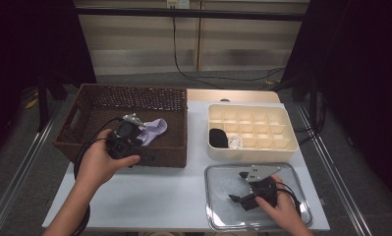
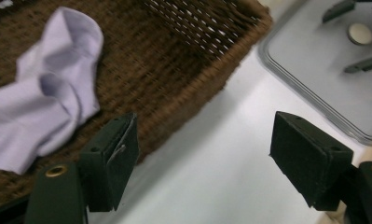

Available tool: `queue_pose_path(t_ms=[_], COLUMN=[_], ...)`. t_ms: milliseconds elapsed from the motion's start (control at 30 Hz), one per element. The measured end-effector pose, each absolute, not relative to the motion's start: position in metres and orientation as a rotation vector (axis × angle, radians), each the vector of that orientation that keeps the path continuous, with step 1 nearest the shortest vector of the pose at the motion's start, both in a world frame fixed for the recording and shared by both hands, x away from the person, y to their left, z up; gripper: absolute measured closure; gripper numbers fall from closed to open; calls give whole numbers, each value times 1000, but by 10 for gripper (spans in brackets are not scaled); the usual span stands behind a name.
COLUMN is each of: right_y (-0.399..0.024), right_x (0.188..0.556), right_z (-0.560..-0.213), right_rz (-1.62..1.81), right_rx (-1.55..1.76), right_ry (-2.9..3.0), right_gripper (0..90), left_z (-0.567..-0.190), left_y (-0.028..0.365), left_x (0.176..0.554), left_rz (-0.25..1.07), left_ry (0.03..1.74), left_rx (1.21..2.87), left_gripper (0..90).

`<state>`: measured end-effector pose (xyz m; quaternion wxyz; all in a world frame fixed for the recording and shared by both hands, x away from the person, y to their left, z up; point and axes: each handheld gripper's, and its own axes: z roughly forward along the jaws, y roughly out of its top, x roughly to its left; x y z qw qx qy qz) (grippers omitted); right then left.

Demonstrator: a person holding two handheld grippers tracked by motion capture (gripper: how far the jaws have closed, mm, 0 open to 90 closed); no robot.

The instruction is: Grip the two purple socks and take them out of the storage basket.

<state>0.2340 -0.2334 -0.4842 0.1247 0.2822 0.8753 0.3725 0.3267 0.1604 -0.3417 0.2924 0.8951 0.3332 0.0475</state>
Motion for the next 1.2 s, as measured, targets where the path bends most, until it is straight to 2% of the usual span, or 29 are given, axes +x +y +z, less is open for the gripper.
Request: queue_pose_path(t_ms=[1200], right_y=[-233], right_x=[232], right_z=[-484], right_rz=[1081], right_rx=[831], right_ry=[2549], right_gripper=[142], left_z=[-358], left_y=[168], left_x=[392], left_rz=[141], left_ry=[1069], left_rx=[2344], left_gripper=[242])
